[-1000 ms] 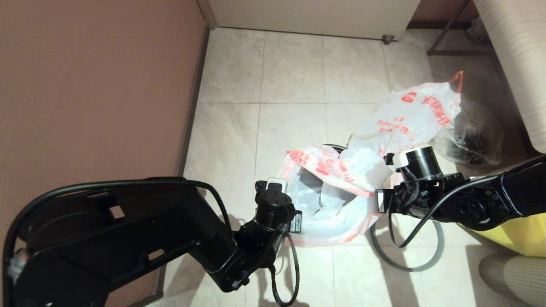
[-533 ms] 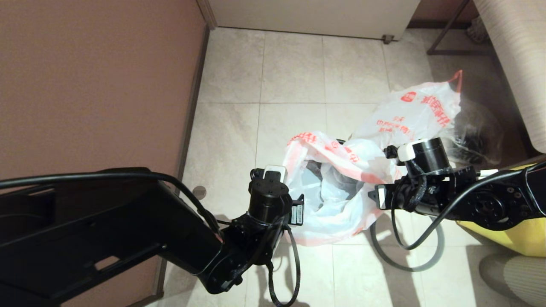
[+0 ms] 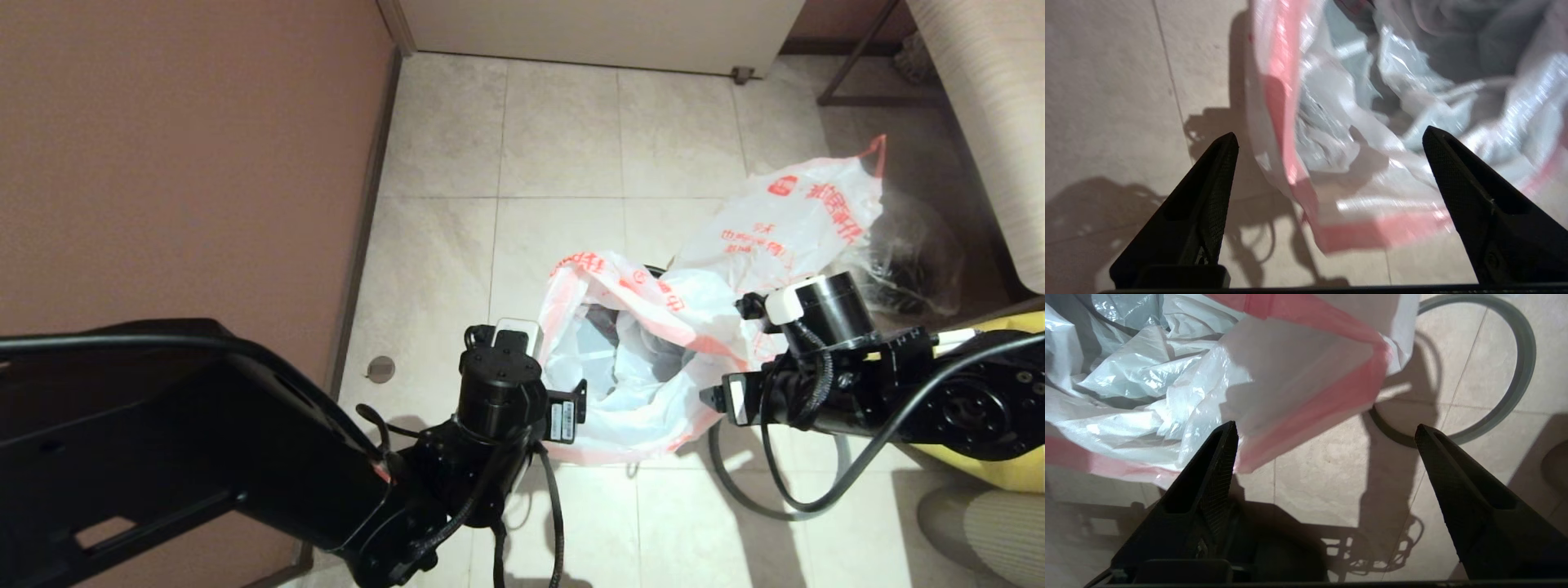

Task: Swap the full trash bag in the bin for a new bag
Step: Put the new garbage bag on the trash can

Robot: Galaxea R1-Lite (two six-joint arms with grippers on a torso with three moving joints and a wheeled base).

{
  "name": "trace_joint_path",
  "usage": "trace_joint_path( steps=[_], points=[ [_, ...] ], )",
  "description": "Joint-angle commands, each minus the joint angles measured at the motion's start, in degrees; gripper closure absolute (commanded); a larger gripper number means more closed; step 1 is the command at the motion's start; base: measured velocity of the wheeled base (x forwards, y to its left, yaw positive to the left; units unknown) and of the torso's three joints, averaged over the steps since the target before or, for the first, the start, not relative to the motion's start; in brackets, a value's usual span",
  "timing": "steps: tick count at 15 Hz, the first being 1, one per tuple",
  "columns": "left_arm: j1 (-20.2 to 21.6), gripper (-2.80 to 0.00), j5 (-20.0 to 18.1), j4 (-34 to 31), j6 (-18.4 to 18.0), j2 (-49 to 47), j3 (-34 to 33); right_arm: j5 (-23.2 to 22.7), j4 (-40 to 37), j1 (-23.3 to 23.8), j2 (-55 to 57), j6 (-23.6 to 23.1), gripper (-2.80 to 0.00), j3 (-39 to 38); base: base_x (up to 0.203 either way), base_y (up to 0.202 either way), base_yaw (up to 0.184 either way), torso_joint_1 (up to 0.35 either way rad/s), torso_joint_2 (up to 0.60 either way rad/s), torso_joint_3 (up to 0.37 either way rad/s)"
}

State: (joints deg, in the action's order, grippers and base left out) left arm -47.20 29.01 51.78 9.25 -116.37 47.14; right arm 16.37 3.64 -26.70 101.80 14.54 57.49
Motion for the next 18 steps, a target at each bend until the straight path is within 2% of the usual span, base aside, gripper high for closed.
trace_joint_path(
  steps=[1, 3, 5, 6, 10, 13, 14, 15, 18],
  points=[
    [-2.6, -2.8, 0.2, -3.9, 1.5, 4.0, -1.5, 0.0, -1.1, -0.1, -3.6, 2.0, -2.8, -0.3, 0.0, 0.0, 0.0, 0.0, 0.0, 0.0],
    [-6.0, -2.8, 0.2, -18.8, 8.7, 5.9, 0.0, -0.3, -5.2, 0.0, -5.3, 7.3, -2.8, -0.9, 0.0, 0.0, 0.0, 0.0, 0.0, 0.0],
    [-7.8, -2.8, -0.1, -35.6, 18.3, 5.8, 8.8, -0.3, -5.0, 0.2, -5.1, 8.4, -2.8, -1.9, 0.0, 0.0, 0.0, 0.0, 0.0, 0.0],
    [-8.0, -2.8, -0.4, -42.1, 22.5, 4.6, 14.1, -0.3, -4.9, 0.3, -5.1, 8.9, -2.8, -1.9, 0.0, 0.0, 0.0, 0.0, 0.0, 0.0],
    [-5.3, -2.8, -2.2, -59.7, 33.1, -5.1, 33.7, -0.5, -2.9, 1.6, -5.1, 9.5, -2.8, -1.9, 0.0, 0.0, 0.0, 0.0, 0.0, 0.0],
    [-2.9, -2.8, -3.4, -77.5, 44.7, -12.6, 45.7, -0.9, -2.0, 2.8, -4.6, 9.5, -2.8, -1.8, 0.0, 0.0, 0.0, 0.0, 0.0, 0.0],
    [-1.4, -2.8, -4.7, -79.5, 47.0, -14.4, 47.1, -1.1, -1.8, 2.9, -4.6, 9.5, -2.8, -1.9, 0.0, 0.0, 0.0, 0.0, 0.0, 0.0],
    [-0.3, -2.8, -5.2, -79.7, 47.7, -15.6, 47.9, -1.3, -1.6, 2.9, -4.6, 9.5, -2.8, -1.9, 0.0, 0.0, 0.0, 0.0, 0.0, 0.0],
    [1.9, -2.8, -5.5, -73.4, 47.7, -16.0, 49.4, -1.3, -1.5, 2.9, -4.7, 9.5, -2.8, -1.9, 0.0, 0.0, 0.0, 0.0, 0.0, 0.0]
  ],
)
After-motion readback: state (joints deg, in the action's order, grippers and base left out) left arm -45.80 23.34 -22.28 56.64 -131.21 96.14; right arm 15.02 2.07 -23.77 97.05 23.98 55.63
